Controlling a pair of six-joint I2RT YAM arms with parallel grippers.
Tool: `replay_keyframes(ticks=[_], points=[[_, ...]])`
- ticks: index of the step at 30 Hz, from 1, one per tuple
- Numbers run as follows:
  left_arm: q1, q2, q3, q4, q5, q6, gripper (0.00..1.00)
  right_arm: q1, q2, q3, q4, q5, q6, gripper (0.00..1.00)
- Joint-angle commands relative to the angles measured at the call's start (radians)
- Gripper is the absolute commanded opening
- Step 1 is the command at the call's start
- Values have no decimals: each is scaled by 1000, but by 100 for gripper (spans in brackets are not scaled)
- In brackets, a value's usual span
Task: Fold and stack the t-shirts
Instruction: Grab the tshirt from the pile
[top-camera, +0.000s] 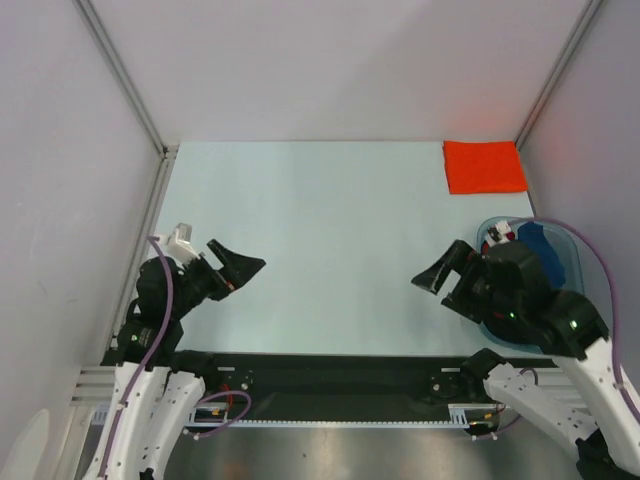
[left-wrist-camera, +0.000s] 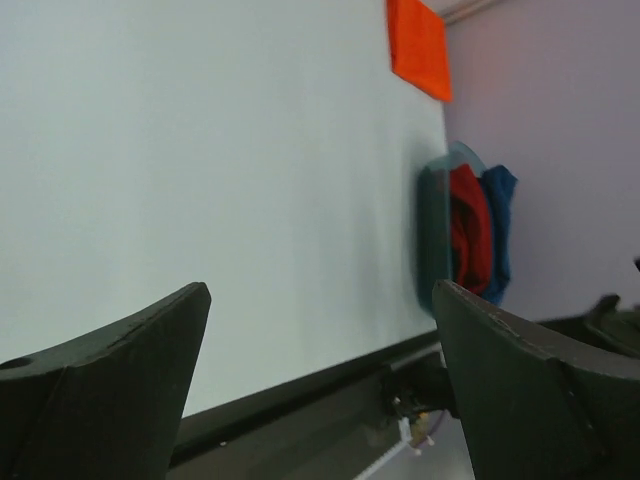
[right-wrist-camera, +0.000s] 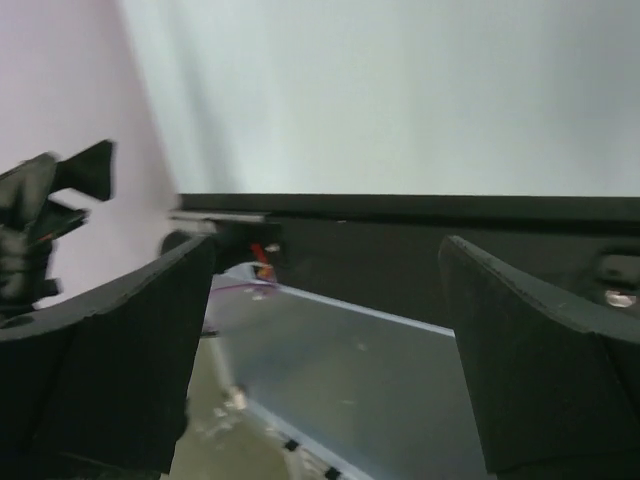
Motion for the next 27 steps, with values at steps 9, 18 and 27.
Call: replay_keyframes(ticks=[9, 18, 27], points=[[8, 223, 33, 212, 208, -66, 100, -183, 434, 322, -211, 354, -352, 96], [-2, 481, 372, -75, 58, 211, 95, -860, 642, 336, -47, 206, -548, 73], [-235, 565, 593, -135, -285, 532, 100, -919, 899, 469, 76, 458, -645, 90]])
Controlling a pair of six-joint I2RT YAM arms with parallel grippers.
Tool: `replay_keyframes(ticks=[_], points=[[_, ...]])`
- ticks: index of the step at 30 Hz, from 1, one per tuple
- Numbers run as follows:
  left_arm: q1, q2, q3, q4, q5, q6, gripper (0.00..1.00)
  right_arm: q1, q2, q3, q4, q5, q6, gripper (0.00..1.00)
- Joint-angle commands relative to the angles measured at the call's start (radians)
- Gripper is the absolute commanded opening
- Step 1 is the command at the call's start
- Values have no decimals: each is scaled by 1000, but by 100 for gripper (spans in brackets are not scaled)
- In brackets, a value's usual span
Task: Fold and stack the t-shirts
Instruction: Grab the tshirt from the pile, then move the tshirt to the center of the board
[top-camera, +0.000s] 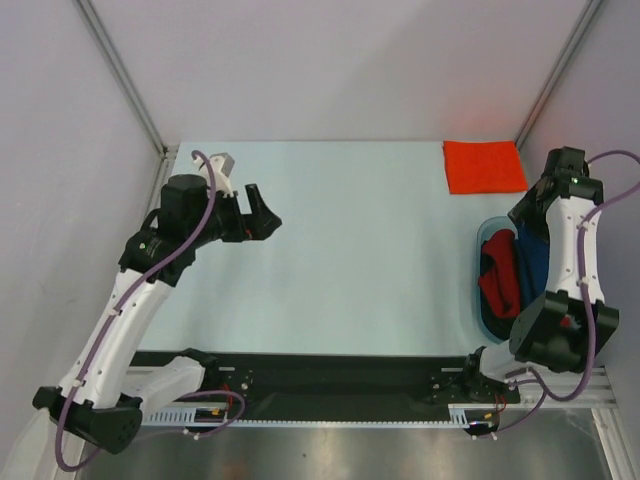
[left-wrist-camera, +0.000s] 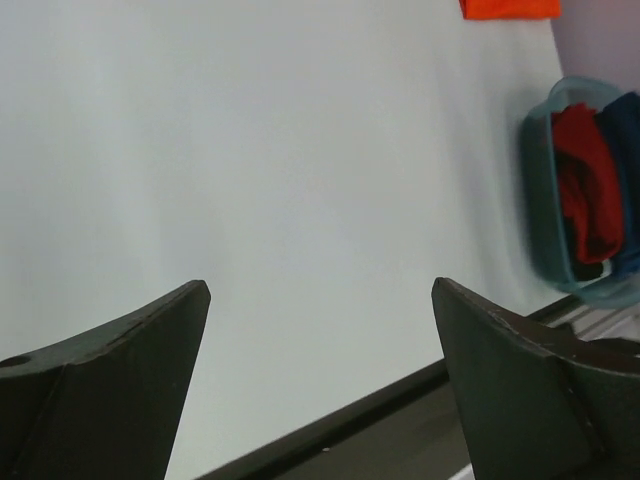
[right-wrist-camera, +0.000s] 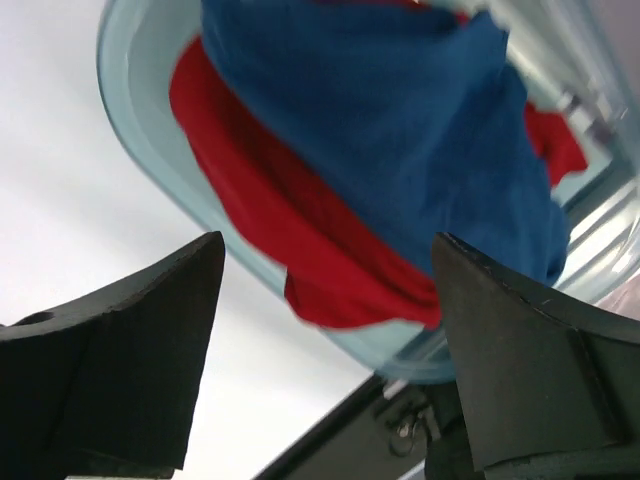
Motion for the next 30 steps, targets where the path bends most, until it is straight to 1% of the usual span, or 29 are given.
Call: replay_keyframes(ticks=[1, 6, 7, 9, 11, 12, 13, 15, 16, 17, 18, 19, 23, 24, 25, 26, 28, 29, 30], points=[[-99, 11, 100, -25, -195, 228, 100, -9, 89, 98, 86, 114, -95, 91], [-110, -32, 51, -28, -167, 258, 100, -11, 269, 193, 91, 183, -126, 89], [-110, -41, 48, -34, -167, 262, 100, -11, 293, 236, 89, 185, -126, 87], [-110, -50, 39, -34, -169, 270, 100, -6, 339, 265, 86, 195, -125, 84], [-110, -62, 30, -30, -172, 287, 100, -5, 389, 288, 89, 195, -123, 74], [-110, -64, 30, -28, -178, 292, 100, -3, 400, 296, 88, 192, -123, 67], [-110, -64, 31, -28, -183, 301, 100, 2, 414, 301, 82, 192, -117, 56], [-110, -61, 37, -21, -186, 305, 100, 2, 411, 299, 80, 194, -108, 43], [-112, -61, 36, -18, -183, 305, 100, 2, 408, 295, 83, 192, -109, 27], [-115, -62, 33, -13, -177, 304, 100, 2, 400, 293, 85, 194, -111, 19], [-129, -59, 34, -8, -175, 307, 100, 2, 397, 296, 82, 195, -108, 2], [-138, -58, 33, -7, -175, 310, 100, 0, 394, 304, 71, 209, -105, 0], [-170, -55, 42, -14, -181, 324, 100, 9, 373, 385, 24, 260, -99, 0], [-172, -58, 42, -16, -189, 324, 100, 18, 367, 457, 8, 280, -94, 0], [-173, -59, 42, -16, -193, 322, 100, 31, 359, 494, -22, 318, -86, 0], [-173, -61, 42, -18, -195, 322, 100, 69, 341, 540, -35, 336, -83, 0], [-179, -62, 43, -21, -197, 321, 100, 116, 322, 699, -76, 387, -74, 0], [-179, -64, 49, -21, -198, 319, 100, 155, 316, 757, -84, 402, -76, 0], [-181, -65, 51, -21, -209, 316, 100, 226, 302, 887, -84, 409, -86, 0]])
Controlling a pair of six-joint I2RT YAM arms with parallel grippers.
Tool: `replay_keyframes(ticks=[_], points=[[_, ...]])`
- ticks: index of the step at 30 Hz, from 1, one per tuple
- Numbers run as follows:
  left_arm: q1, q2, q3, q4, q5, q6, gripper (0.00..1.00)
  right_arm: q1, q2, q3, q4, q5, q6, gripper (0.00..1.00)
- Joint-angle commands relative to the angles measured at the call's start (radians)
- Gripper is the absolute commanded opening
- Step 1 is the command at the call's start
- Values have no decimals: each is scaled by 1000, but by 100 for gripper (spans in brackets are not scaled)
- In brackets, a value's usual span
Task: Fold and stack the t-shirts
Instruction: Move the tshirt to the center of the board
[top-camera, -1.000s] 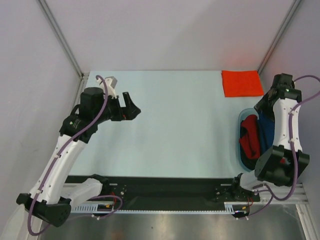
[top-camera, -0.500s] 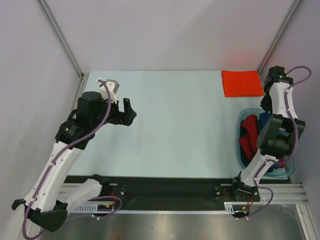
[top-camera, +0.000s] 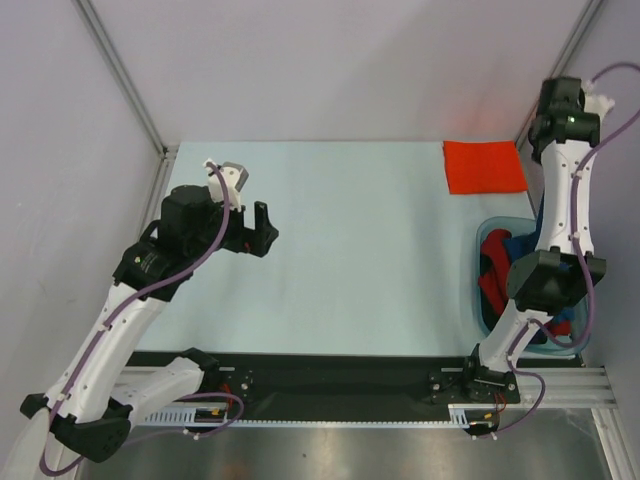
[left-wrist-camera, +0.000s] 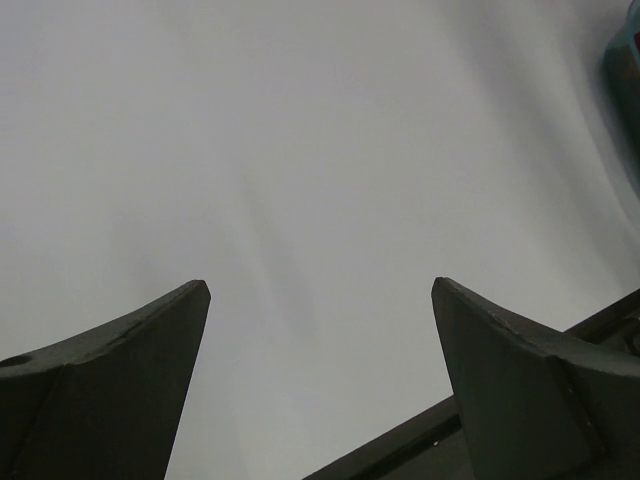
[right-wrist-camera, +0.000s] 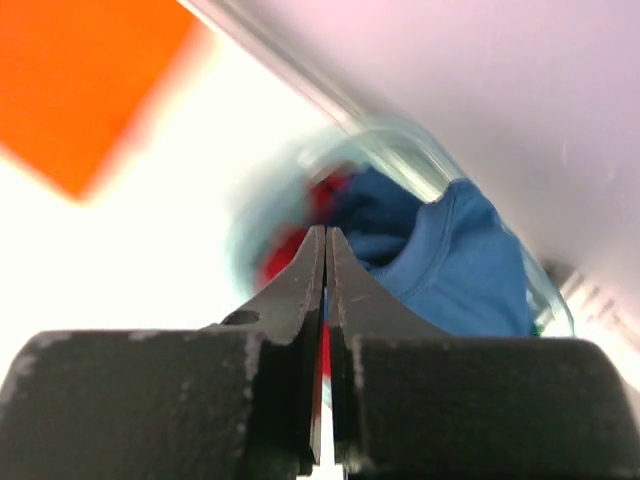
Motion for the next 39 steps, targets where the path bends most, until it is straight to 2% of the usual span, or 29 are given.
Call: replay_keyframes(ticks=[1, 2, 3, 4, 6, 7, 9, 10, 13, 17, 19, 20, 21, 23, 26, 27, 28, 30, 31, 33, 35, 37, 39], points=[[-10, -18, 21, 12, -37, 19, 100, 184, -120, 302, -6, 134, -23, 0], [-13, -19, 27, 12, -41, 18, 100, 230, -128, 348, 23, 141, -55, 0], [-16, -22, 30, 14, -41, 16, 100, 370, -143, 384, 74, 142, -97, 0], [-19, -25, 34, 11, -77, 15, 100, 438, -192, 390, 211, 160, -150, 0], [-21, -27, 50, 3, -90, 9, 100, 585, -256, 337, 388, 152, -282, 0], [-21, -35, 53, 0, -106, 4, 100, 717, -320, 262, 571, 139, -316, 0], [-21, -38, 65, -8, -123, -11, 100, 843, -342, 244, 695, 113, -369, 0], [-19, -41, 71, -12, -133, -16, 100, 929, -324, 264, 726, 75, -367, 0], [-18, -50, 106, -31, -195, -53, 99, 1035, -255, 370, 693, -120, -282, 0], [-19, -134, 122, -49, -298, -175, 97, 1105, -224, 384, 651, -215, -212, 0], [-18, -223, 111, -72, -314, -220, 95, 1103, -238, 317, 587, -209, -145, 35], [-19, -252, 107, -83, -308, -259, 95, 1100, -276, 262, 586, -206, -142, 75], [-18, -309, 102, -90, -295, -277, 95, 1097, -298, 144, 568, -188, -142, 87], [-18, -343, 106, -144, -263, -327, 95, 1089, -342, 47, 525, -119, -111, 98], [-19, -363, 94, -190, -187, -370, 97, 982, -416, -120, 349, -149, 46, 100], [-19, -351, 90, -199, -142, -379, 97, 909, -462, -174, 292, -240, 86, 100], [-18, -304, 82, -224, -118, -387, 97, 876, -482, -294, 274, -322, 111, 98], [-19, -242, 58, -241, -52, -393, 96, 836, -535, -419, 254, -524, 154, 88], [-19, -184, 41, -252, 15, -398, 95, 850, -553, -569, 261, -569, 160, 88], [-21, -136, -39, -241, 65, -433, 91, 890, -583, -703, 287, -676, 173, 85], [-41, -116, -120, -217, 56, -502, 89, 979, -609, -871, 315, -720, 182, 86], [-53, -124, -223, -195, 1, -562, 91, 1066, -617, -956, 342, -747, 234, 89], [-55, -139, -298, -183, -25, -638, 92, 1124, -622, -1093, 445, -801, 294, 91]])
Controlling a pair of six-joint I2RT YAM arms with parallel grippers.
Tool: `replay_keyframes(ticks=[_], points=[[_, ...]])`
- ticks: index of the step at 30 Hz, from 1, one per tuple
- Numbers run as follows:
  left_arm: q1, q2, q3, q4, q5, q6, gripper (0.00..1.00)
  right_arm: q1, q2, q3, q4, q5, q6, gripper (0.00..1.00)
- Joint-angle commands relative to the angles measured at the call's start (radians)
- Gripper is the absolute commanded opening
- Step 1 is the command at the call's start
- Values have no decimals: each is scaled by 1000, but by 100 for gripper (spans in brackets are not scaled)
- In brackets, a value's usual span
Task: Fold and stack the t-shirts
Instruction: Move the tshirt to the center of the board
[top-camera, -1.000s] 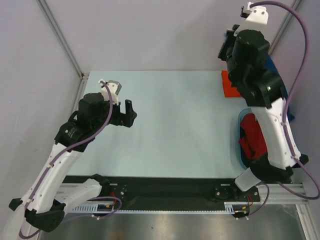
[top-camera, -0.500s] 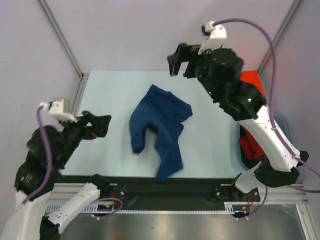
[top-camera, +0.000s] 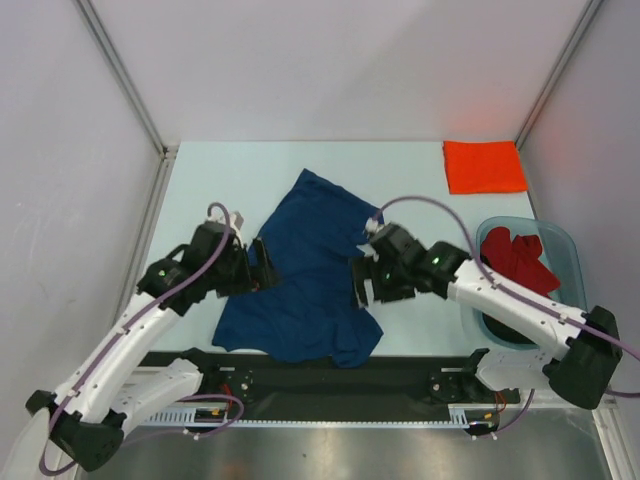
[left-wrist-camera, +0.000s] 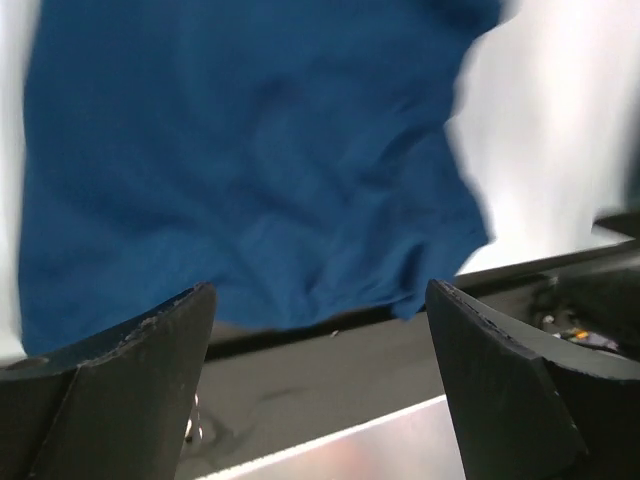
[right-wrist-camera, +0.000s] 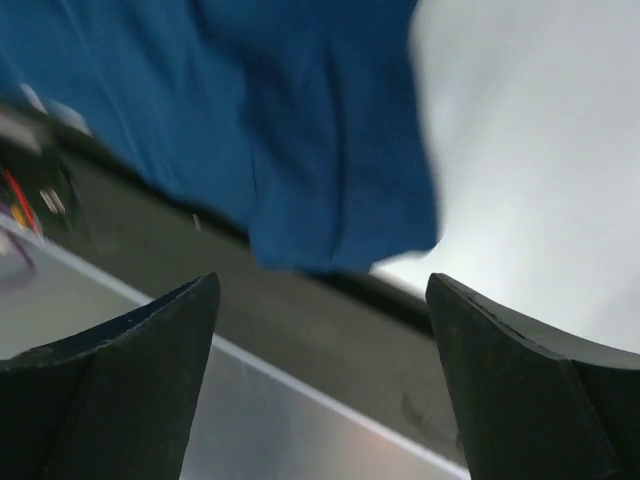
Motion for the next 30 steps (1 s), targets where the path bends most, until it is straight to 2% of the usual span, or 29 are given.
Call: replay_keyframes(ticks=[1, 2, 5, 8, 12, 17, 19, 22, 25, 27, 30], points=[[-8, -77, -125, -9, -26, -168, 92, 100, -37, -142, 133, -143, 126, 92], [-8, -84, -151, -12, -70, -215, 92, 167, -35, -164, 156, -131, 141, 93], [-7, -111, -227, -30, -162, -313, 90, 268, 12, -163, 190, -62, 145, 93], [42, -143, -305, -18, -147, -375, 88, 312, 102, -112, 161, -14, 137, 88], [110, -141, -389, 80, -12, -337, 85, 318, 185, -88, 107, 43, 178, 83], [76, -47, -371, 91, -16, -193, 86, 318, 198, -155, 139, 66, 208, 84], [14, -32, -328, 95, -94, -158, 86, 316, 199, -169, 129, 79, 220, 84], [-276, 48, -235, 79, -241, -160, 87, 295, 166, -183, 68, 145, 249, 86], [-428, 184, -175, 74, -297, -161, 83, 228, 86, -255, 101, 116, 267, 85], [-488, 269, -159, 98, -323, -151, 79, 189, 54, -302, 126, 79, 269, 81], [-548, 370, -166, 150, -339, -148, 80, 129, -11, -365, 182, 23, 270, 78]])
